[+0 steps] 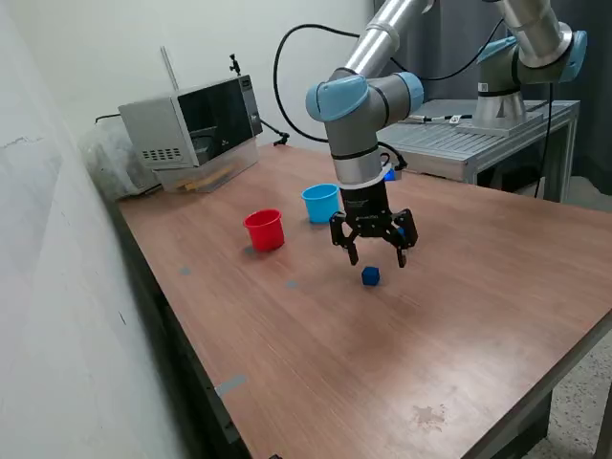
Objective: Place red objects in the red bin, and blue objects in the blue bin.
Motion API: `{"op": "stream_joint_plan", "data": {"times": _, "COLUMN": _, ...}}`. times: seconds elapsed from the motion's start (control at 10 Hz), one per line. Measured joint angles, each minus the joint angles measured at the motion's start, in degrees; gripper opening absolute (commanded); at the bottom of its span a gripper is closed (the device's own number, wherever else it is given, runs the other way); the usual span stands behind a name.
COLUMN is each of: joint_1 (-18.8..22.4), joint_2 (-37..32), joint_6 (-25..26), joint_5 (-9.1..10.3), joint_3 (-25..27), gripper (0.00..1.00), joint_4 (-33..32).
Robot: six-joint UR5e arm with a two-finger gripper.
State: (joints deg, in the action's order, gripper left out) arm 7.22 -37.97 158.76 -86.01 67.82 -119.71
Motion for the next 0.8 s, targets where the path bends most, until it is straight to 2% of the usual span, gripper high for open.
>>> {"op": "stream_joint_plan", "data": {"times": 0.3, "joint_1": -0.20, "joint_2": 0.53, "joint_6": 0.05, "joint_5": -0.23, "joint_3": -0.22, "gripper": 1.00, "joint_4": -0.35}}
{"op": "stream_joint_plan", "data": {"times": 0.4, "joint_1": -0.27, "joint_2": 0.63, "joint_6": 0.06, "joint_5": -0.26, "joint_3": -0.22, "gripper": 0.00, "joint_4": -0.39}}
{"op": "stream_joint_plan", "data": {"times": 0.8, "joint_1": -0.51, "joint_2": 1.63, "joint_6": 0.06, "joint_5": -0.59, "joint_3": -0.52, "gripper": 0.00, "joint_4": -0.43}}
